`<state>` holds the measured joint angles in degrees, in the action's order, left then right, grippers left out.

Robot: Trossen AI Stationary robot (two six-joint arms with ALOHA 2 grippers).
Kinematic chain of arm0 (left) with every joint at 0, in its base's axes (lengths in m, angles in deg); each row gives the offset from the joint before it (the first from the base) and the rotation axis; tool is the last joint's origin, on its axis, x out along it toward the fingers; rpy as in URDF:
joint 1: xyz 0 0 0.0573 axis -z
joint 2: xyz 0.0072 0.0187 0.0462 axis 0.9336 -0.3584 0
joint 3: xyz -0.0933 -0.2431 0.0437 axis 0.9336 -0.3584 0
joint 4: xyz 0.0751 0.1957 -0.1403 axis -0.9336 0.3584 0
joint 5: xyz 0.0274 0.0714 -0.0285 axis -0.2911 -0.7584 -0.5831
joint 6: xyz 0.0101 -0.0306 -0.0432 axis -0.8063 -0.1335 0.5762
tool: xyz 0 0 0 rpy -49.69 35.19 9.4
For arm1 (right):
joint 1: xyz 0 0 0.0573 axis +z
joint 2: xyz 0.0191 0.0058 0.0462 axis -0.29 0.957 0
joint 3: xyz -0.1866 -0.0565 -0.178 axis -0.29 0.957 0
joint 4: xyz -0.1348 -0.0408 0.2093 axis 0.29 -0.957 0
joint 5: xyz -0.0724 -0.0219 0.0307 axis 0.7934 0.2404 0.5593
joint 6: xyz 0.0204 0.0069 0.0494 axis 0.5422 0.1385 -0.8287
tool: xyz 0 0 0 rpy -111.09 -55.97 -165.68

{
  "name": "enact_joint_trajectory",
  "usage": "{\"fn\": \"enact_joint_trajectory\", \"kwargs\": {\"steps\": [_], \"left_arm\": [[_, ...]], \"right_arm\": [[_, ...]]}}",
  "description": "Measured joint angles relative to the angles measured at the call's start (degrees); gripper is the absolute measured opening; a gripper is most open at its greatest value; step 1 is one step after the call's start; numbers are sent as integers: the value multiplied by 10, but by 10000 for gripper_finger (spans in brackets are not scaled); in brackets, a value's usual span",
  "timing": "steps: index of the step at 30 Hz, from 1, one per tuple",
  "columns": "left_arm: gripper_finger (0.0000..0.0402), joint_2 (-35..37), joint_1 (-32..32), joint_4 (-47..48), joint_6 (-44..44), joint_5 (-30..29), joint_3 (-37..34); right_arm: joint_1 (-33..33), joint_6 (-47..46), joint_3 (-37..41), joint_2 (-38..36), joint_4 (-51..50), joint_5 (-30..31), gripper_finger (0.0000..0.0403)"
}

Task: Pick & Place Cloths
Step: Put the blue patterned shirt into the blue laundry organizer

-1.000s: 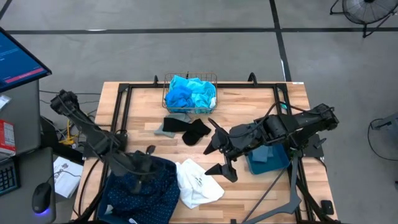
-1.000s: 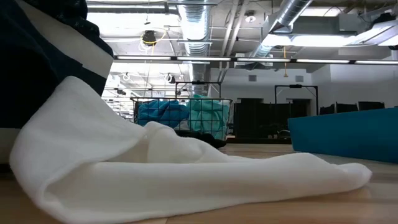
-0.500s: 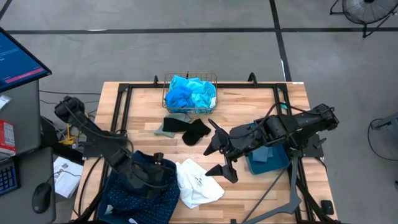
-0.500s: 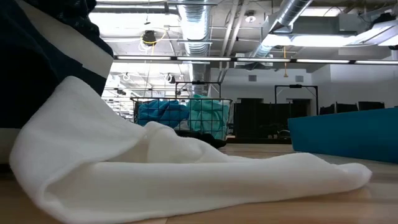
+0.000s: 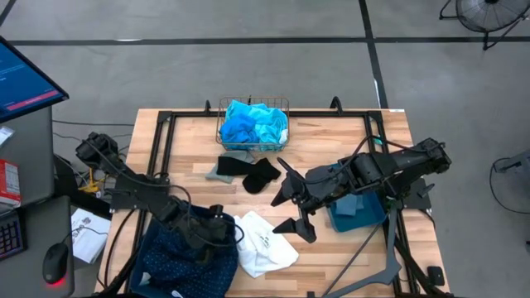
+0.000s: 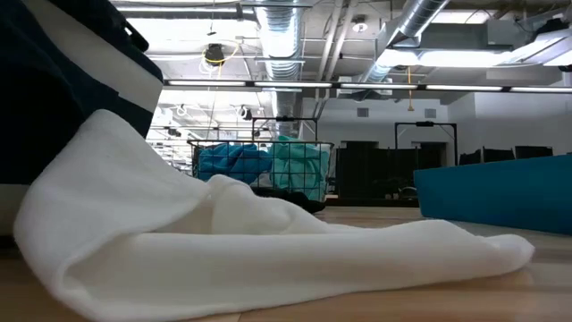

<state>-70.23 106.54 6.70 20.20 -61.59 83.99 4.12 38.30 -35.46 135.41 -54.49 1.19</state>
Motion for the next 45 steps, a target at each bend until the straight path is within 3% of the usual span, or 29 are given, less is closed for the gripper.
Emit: {"fn": "enact_joint_trajectory", "kwargs": {"steps": [3,5,14,18,22,28,35,40,45], "left_arm": [[33,13,-4,1,6,20,0],[12,33,-3,1,19,30,0],[0,207,48,80,131,35,0],[0,279,82,187,230,32,0],[0,302,130,313,350,32,0],[0,243,203,362,476,33,0],[0,87,234,349,587,33,-14],[0,-3,226,316,604,45,-20],[0,-41,220,301,603,47,-19]], "right_arm": [[1,0,0,0,0,0,379],[1,0,0,0,0,0,379],[0,6,0,0,0,0,379],[0,18,0,0,0,0,379],[0,19,0,0,0,0,379],[0,20,0,0,0,0,379],[0,32,0,0,0,0,379],[-1,36,0,0,0,0,379],[-2,36,0,0,0,0,379]]}}
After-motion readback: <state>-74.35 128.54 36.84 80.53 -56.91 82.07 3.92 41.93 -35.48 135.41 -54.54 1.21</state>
